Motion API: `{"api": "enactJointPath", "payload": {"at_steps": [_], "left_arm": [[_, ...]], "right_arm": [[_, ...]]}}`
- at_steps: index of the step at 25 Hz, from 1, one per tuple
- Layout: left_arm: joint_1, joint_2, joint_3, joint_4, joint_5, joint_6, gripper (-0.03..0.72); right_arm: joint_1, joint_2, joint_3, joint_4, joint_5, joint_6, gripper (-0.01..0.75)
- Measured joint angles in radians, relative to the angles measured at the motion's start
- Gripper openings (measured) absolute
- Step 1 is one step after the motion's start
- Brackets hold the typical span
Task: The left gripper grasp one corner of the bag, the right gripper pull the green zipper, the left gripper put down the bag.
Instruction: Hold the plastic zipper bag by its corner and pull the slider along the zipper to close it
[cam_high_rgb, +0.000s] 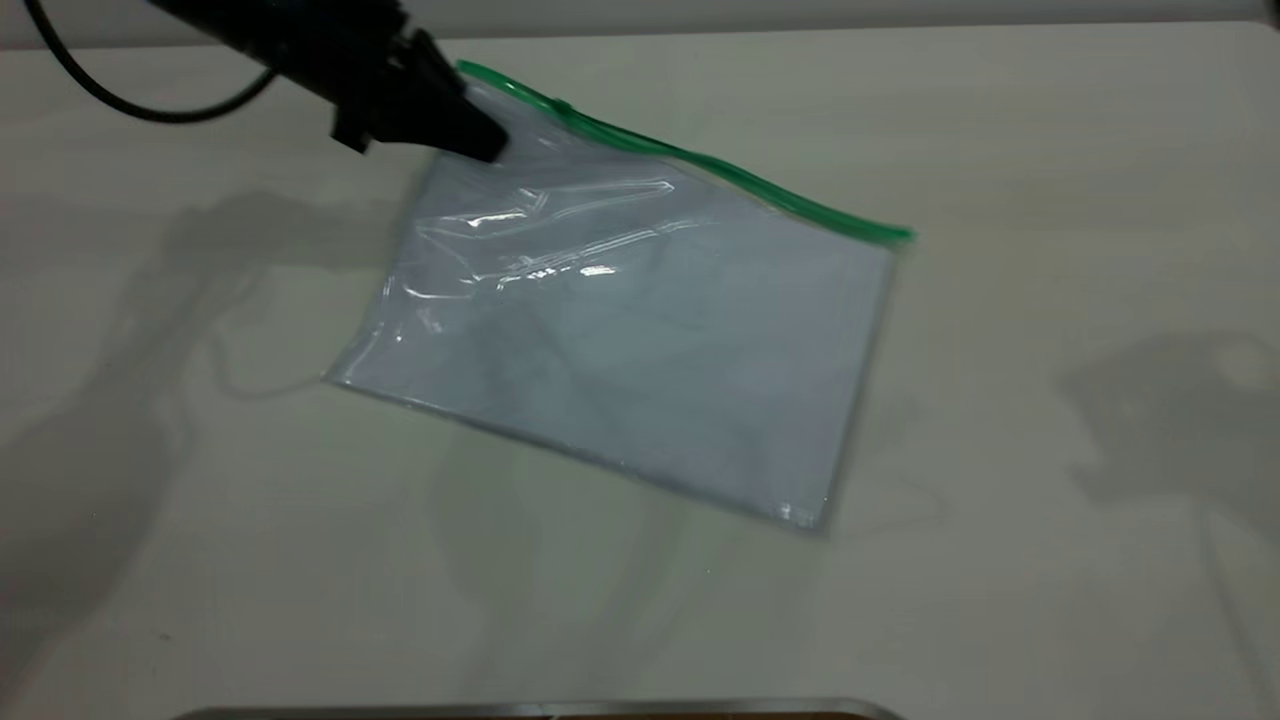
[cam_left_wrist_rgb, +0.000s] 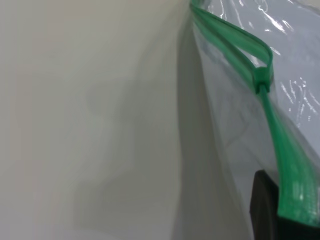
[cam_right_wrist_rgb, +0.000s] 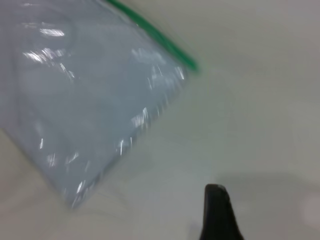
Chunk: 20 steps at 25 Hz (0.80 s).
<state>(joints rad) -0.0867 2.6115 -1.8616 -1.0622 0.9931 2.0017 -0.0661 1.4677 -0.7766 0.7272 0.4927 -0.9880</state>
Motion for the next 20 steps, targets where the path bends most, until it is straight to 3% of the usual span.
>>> {"api": "enactJointPath", "payload": {"at_steps": [4, 10, 20], "left_arm": [[-0.061, 0.000, 0.000, 0.001, 0.015, 0.095, 0.053], [-0.127, 0.000, 0.000, 0.007, -0.007, 0.108, 0.053], [-0.205, 0.000, 0.000, 0.008, -0.062, 0.109, 0.053]], "right_arm": [[0.019, 0.178, -0.065, 0.242, -0.013, -0.320, 0.534], [0.144, 0.393, -0.169, 0.504, -0.017, -0.658, 0.534], [0.299, 0.649, -0.353, 0.583, 0.009, -0.744, 0.534]]}}
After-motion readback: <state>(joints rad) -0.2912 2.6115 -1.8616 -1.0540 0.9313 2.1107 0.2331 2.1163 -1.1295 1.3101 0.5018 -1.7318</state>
